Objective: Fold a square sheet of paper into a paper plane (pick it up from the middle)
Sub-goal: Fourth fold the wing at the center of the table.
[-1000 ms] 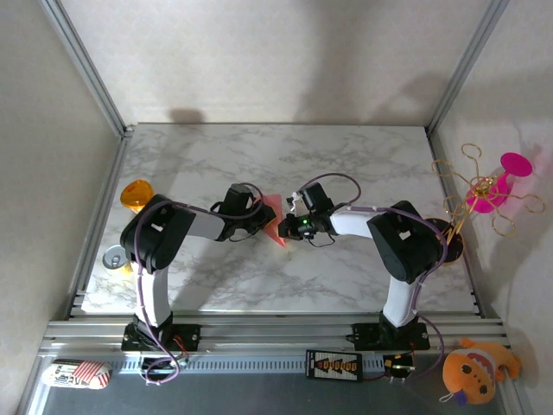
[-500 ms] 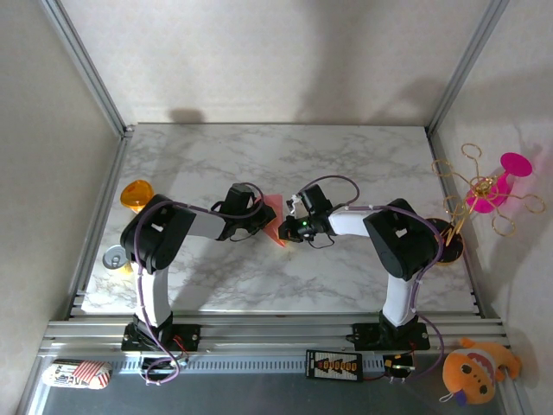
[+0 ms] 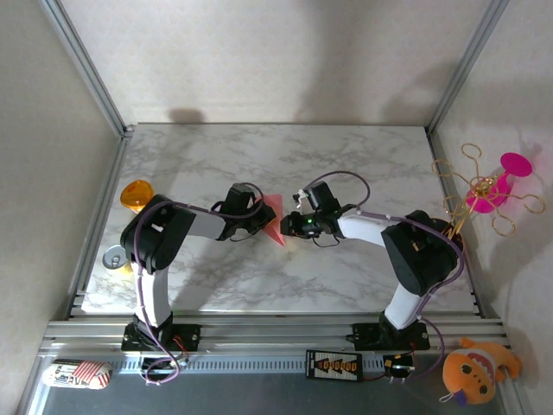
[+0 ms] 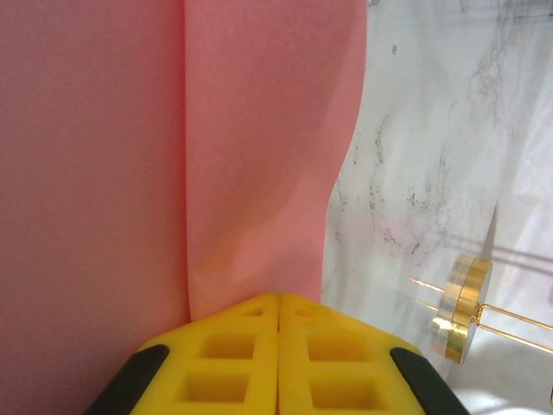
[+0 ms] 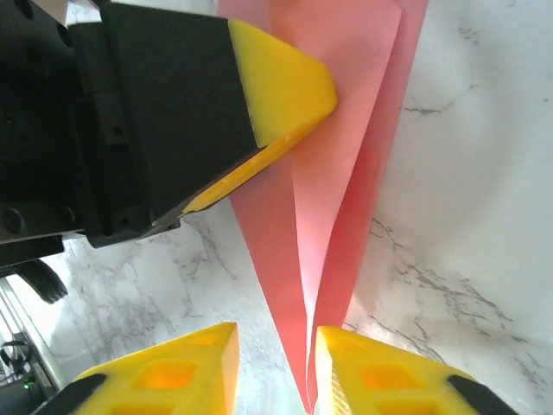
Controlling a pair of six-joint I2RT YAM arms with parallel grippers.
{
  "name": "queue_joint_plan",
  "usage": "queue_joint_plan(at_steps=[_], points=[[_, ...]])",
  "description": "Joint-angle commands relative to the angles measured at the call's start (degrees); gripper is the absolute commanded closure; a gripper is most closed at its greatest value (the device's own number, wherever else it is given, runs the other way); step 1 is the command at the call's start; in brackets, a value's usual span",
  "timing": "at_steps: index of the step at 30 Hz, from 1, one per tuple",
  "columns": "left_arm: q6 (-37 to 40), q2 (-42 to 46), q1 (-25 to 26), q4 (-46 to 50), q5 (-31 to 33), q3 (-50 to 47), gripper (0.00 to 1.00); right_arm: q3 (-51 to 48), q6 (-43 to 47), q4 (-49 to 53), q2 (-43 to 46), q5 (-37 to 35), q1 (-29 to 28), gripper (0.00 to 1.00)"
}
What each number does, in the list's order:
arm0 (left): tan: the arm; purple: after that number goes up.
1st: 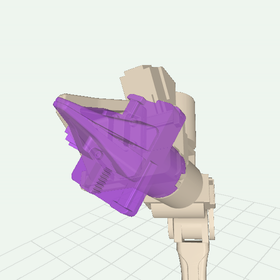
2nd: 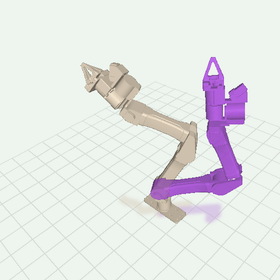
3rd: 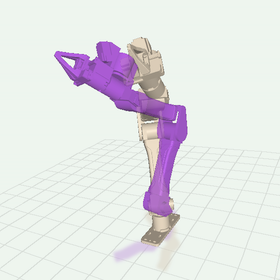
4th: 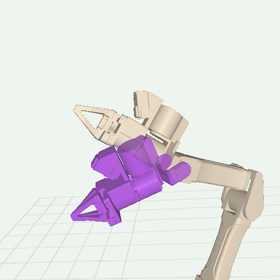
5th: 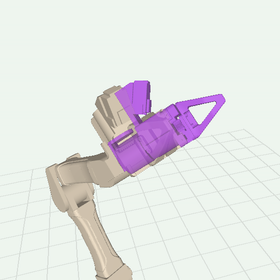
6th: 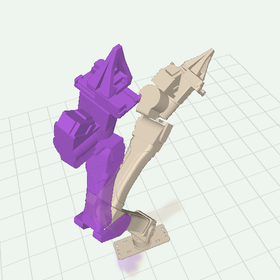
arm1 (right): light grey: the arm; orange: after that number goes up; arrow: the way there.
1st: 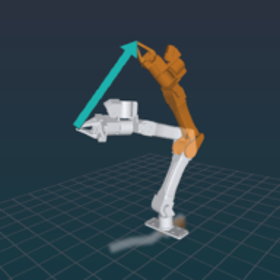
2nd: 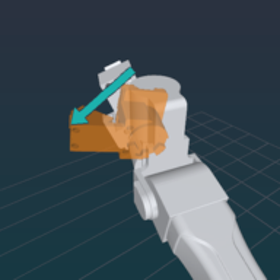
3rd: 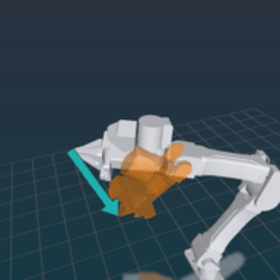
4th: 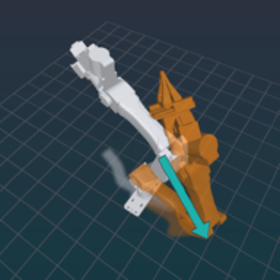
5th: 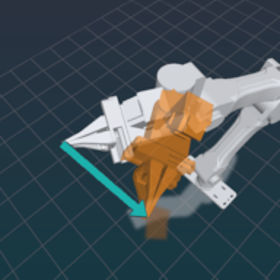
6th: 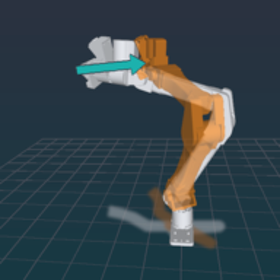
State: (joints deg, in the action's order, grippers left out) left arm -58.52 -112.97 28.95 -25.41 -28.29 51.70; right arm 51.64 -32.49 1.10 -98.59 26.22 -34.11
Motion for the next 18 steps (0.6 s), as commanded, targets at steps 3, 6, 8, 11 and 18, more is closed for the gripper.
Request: queue_joint_plan(at_steps=[3,6,8,11,18], points=[[-0.24,-2.70,0.41,7.96,4.30,-2.66,0.92,-1.36,-1.78,1.42,-1.33,-0.43,0.27,0.68],[-0.30,-2.70,0.41,7.79,4.21,-2.79,0.92,-0.59,-1.61,0.89,-2.66,2.10,0.18,0.71],[-0.28,-2.65,0.41,7.76,4.21,-2.84,0.92,-0.22,-1.52,0.38,-3.35,3.71,0.16,0.73],[-0.38,-2.60,0.41,7.74,4.22,-2.92,0.92,0.21,-1.35,0.13,-4.23,4.87,0.09,0.77],[-0.40,-2.60,0.41,7.81,4.21,-2.92,0.92,0.39,-1.26,-0.53,-5.43,6.32,0.09,0.85]])
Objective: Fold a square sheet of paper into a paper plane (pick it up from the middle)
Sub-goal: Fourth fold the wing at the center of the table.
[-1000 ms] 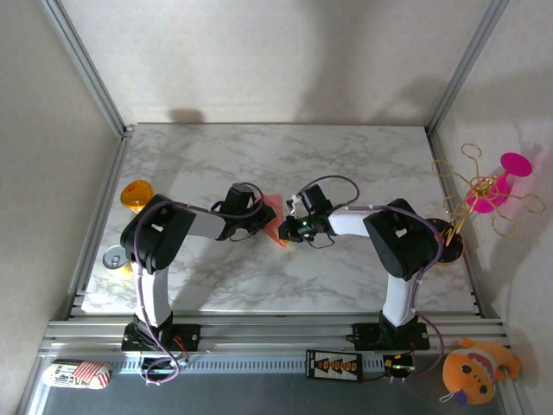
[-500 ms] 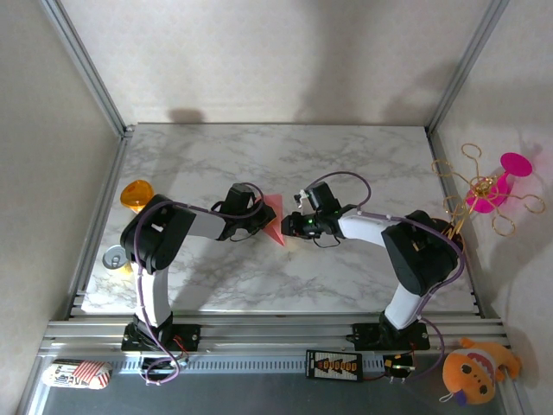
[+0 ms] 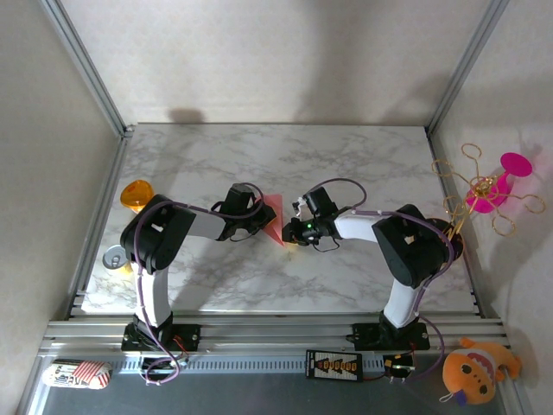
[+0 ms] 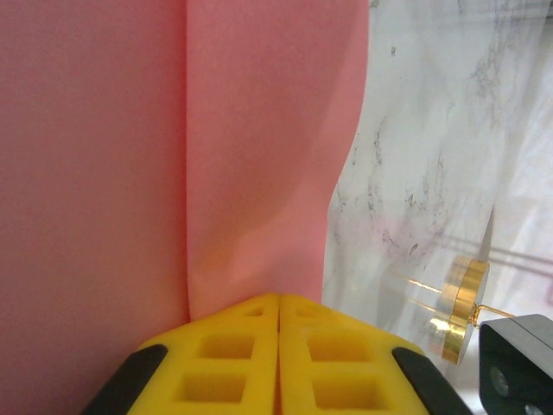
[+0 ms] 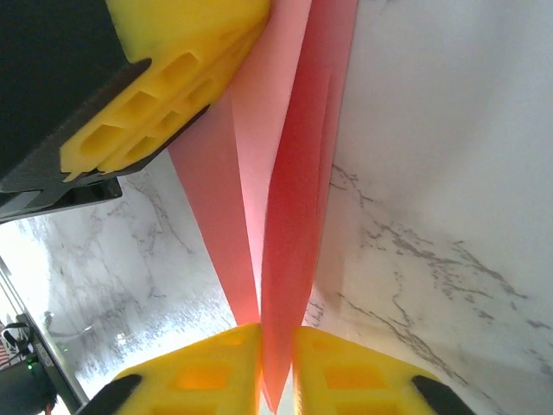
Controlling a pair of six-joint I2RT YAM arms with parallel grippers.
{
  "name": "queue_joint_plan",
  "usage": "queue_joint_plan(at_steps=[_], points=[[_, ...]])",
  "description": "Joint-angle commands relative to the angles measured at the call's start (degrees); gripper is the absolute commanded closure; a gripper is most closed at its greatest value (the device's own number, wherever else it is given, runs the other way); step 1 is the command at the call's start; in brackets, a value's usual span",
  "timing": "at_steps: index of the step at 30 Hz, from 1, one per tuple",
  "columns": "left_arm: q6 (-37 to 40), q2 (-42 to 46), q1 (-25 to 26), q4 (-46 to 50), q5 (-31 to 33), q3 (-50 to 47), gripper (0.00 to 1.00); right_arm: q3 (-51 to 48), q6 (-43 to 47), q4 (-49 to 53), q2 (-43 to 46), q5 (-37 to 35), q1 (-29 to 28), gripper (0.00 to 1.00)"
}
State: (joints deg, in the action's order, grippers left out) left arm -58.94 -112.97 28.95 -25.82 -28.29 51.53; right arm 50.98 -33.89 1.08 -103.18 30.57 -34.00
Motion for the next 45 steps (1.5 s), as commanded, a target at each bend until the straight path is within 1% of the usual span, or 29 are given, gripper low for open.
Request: queue_joint_plan(at_steps=[1,4,14,20,22,24,26,28,31,32,37,41,45], points=[[-0.03,-2.55,0.41,8.25,4.21,-2.75,0.92,1.05,0.08,-0.64,-0.88,2.22,-0.06,0.87],[-0.03,-2.58,0.41,8.38,4.21,-2.75,0.92,1.13,0.05,-0.99,-1.15,2.81,-0.02,0.89],[-0.30,-2.73,0.41,8.25,4.46,-3.10,0.92,1.05,0.40,-1.08,-3.29,3.91,-0.02,0.93],[-0.35,-2.70,0.40,8.42,4.56,-3.18,0.93,1.64,0.79,-0.06,-4.76,3.20,-0.02,0.93],[-0.31,-2.77,0.42,8.38,4.56,-3.19,0.93,1.67,0.99,0.36,-4.08,2.80,-0.08,0.91],[-0.37,-2.67,0.41,8.39,4.56,-3.20,0.93,1.50,1.26,0.75,-1.61,1.33,0.01,0.86],[-0.30,-2.65,0.41,8.34,4.49,-3.19,0.93,0.86,1.37,1.02,2.19,-1.27,0.32,0.79],[-0.22,-2.69,0.41,8.35,4.40,-3.19,0.93,0.14,1.37,1.44,5.24,-4.14,0.84,0.74],[-0.25,-2.63,0.41,8.39,4.43,-3.19,0.93,-0.87,1.37,0.47,7.68,-5.57,1.55,0.73],[-0.16,-2.63,0.41,8.40,4.47,-3.19,0.93,-0.89,1.45,-0.34,7.71,-4.87,1.57,0.73],[-0.21,-2.51,0.41,8.26,4.48,-3.28,0.93,1.30,1.11,-4.61,3.63,3.72,0.83,0.81],[-0.38,-2.51,0.41,8.24,4.48,-3.28,0.93,4.91,1.81,-2.89,-0.37,3.98,-0.64,0.86],[-0.76,-2.49,0.41,8.35,4.65,-3.21,0.93,5.68,1.54,-2.16,-2.48,2.60,-1.26,0.88]])
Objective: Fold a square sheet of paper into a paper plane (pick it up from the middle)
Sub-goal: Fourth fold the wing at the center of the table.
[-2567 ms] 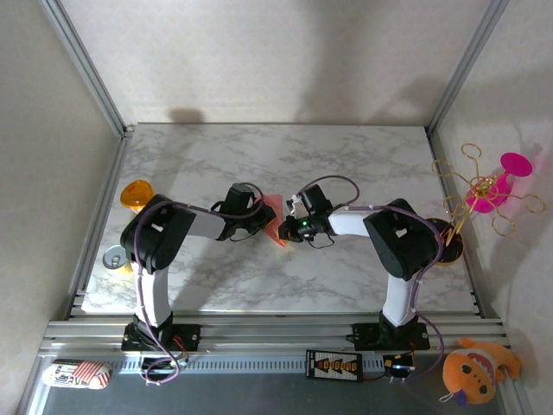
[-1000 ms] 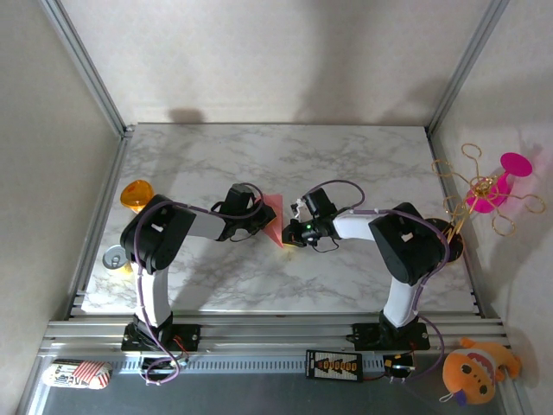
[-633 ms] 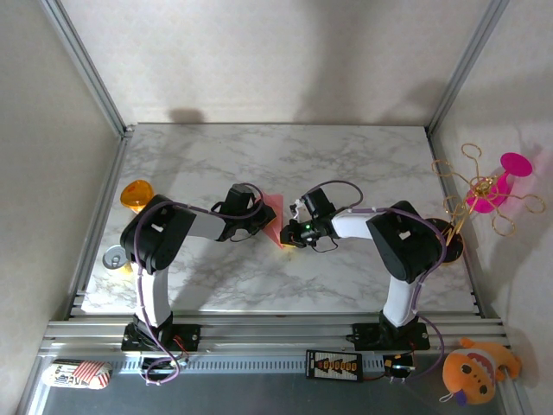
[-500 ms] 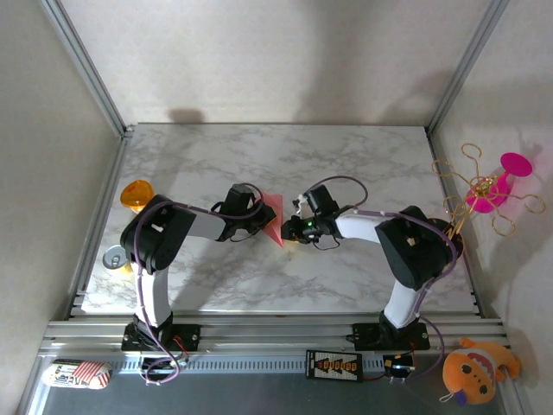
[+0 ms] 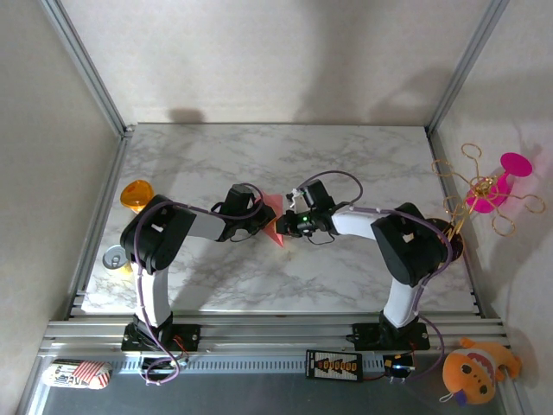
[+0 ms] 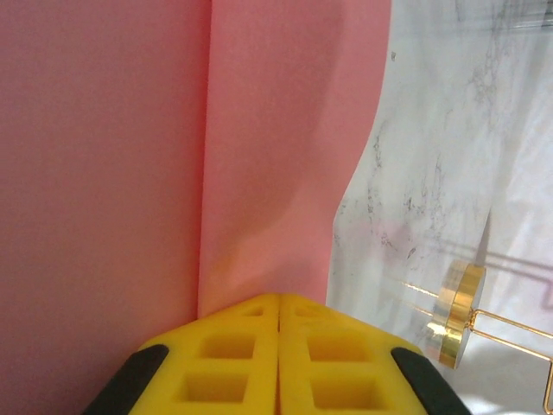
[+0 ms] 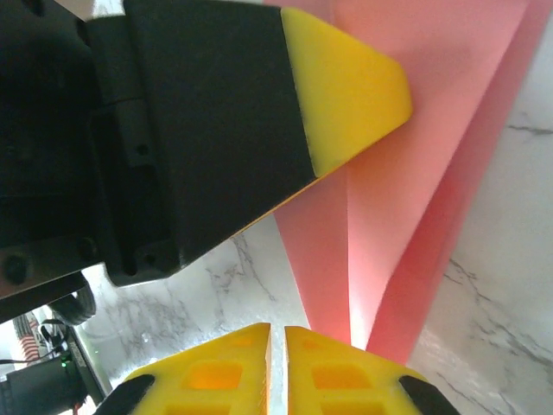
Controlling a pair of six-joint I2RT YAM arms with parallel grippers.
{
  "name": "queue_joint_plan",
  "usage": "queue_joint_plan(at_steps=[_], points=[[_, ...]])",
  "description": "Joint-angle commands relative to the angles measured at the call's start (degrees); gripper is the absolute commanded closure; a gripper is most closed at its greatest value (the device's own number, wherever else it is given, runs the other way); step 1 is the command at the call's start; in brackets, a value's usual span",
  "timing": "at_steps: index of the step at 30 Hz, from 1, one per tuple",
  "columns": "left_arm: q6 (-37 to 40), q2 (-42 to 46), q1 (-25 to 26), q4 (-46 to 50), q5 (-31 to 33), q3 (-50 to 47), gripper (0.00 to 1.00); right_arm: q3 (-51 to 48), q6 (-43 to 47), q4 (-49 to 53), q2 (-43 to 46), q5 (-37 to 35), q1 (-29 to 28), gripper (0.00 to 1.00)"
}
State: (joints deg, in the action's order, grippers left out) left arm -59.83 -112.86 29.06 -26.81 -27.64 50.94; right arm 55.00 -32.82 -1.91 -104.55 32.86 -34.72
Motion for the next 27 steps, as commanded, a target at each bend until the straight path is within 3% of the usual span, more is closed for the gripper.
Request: queue_joint_plan(at_steps=[1,27], points=[[0.06,-2.64,0.29,9.55,4.07,-2.60,0.93,1.58,0.43,1.02,-1.29,-0.22,-0.53,0.88],[-1.34,-3.68,0.30,10.90,5.05,-2.42,0.93,-0.08,0.12,2.15,-4.24,-0.60,-0.52,0.89]])
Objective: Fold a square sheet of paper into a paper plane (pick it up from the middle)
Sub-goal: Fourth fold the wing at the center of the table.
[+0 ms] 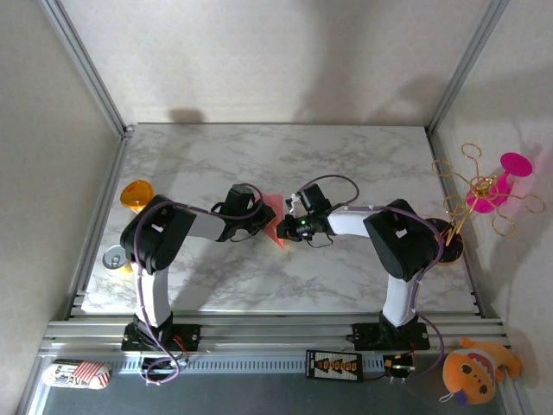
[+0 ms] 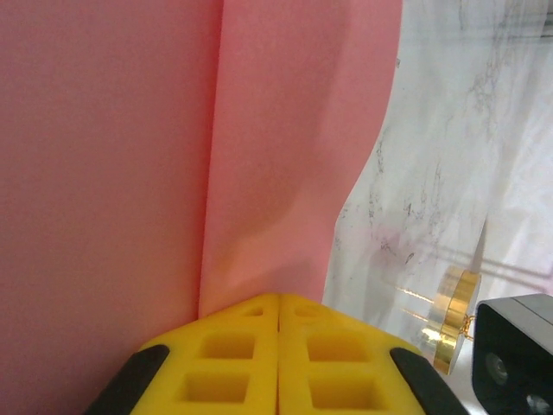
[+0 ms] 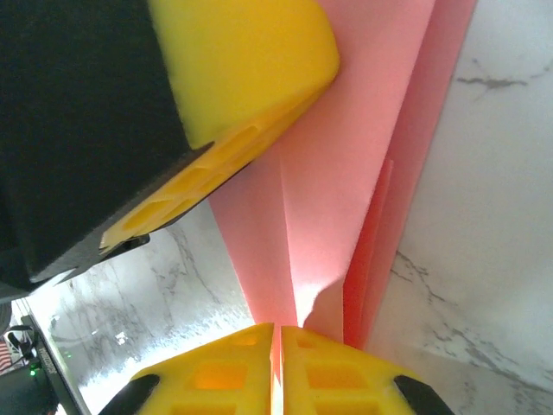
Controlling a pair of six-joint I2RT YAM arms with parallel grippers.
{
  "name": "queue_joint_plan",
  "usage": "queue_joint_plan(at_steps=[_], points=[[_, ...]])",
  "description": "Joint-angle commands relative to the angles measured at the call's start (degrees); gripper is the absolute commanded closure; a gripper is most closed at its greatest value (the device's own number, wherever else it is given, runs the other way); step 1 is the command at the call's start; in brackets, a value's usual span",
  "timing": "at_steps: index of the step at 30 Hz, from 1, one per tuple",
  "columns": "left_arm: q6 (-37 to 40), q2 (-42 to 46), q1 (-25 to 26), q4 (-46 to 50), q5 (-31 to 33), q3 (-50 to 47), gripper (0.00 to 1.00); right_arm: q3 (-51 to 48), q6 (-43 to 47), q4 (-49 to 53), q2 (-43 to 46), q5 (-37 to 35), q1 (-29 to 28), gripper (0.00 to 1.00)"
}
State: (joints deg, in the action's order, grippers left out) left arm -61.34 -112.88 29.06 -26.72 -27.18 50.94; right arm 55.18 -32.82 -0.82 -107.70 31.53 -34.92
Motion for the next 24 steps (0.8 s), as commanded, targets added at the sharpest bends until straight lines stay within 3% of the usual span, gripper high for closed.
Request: queue_joint_plan(at_steps=[1,8,15,24], points=[[0.17,-3.59,0.30,10.81,4.59,-2.34,0.93,-0.16,0.21,1.33,-1.34,0.55,-0.38,0.89],[0.73,-1.83,0.30,9.88,3.16,-1.31,0.93,0.85,1.84,4.78,-2.71,-1.91,-0.33,0.89],[6.15,6.07,-0.05,10.45,2.21,2.39,0.85,1.47,12.10,14.97,-2.57,-5.19,-0.34,0.89],[11.98,9.52,0.12,8.29,2.01,-1.19,0.86,0.28,20.70,19.50,-1.80,-2.53,-0.27,0.89]])
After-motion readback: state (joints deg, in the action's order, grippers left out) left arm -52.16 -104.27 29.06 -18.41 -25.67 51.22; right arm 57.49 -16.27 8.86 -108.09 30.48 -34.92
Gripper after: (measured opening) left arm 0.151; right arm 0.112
